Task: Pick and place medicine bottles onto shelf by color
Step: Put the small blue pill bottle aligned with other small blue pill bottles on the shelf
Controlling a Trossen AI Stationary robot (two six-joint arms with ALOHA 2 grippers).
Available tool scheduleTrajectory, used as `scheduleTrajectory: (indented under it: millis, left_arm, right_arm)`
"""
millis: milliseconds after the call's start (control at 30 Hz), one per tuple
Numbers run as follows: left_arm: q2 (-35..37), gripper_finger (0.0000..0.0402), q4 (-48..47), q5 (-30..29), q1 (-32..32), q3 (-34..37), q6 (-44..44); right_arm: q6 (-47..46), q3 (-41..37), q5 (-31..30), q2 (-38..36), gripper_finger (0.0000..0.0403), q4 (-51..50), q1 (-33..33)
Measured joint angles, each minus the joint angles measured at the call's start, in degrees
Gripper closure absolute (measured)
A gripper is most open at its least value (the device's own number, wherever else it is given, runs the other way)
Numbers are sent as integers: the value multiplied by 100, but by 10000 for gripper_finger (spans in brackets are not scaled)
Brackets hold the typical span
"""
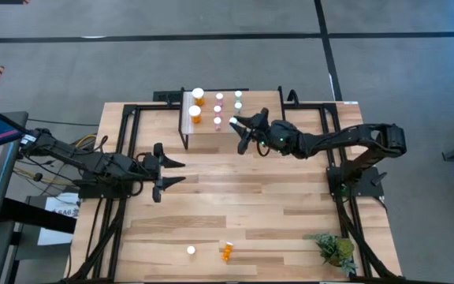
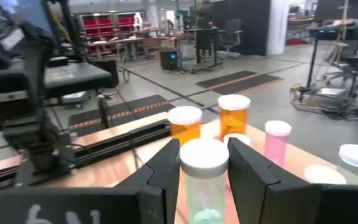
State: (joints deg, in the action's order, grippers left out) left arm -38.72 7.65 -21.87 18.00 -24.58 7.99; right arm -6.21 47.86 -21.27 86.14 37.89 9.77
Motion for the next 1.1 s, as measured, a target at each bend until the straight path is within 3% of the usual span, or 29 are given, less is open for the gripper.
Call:
scheduleTrajectory:
  millis: [600,933,1100]
  left_arm:
    - [-41,207,95,0,-4,2,0]
    - [-41,207,90,2,-4,2,0]
    - [-41,207,85,2,-4,2,-2]
  right_arm:
    - [-286,4,-22,132,274,-525,529]
    - [-177,4,-149,134,274,-562,398]
    - [-35,-491,-205,134,274,556,211]
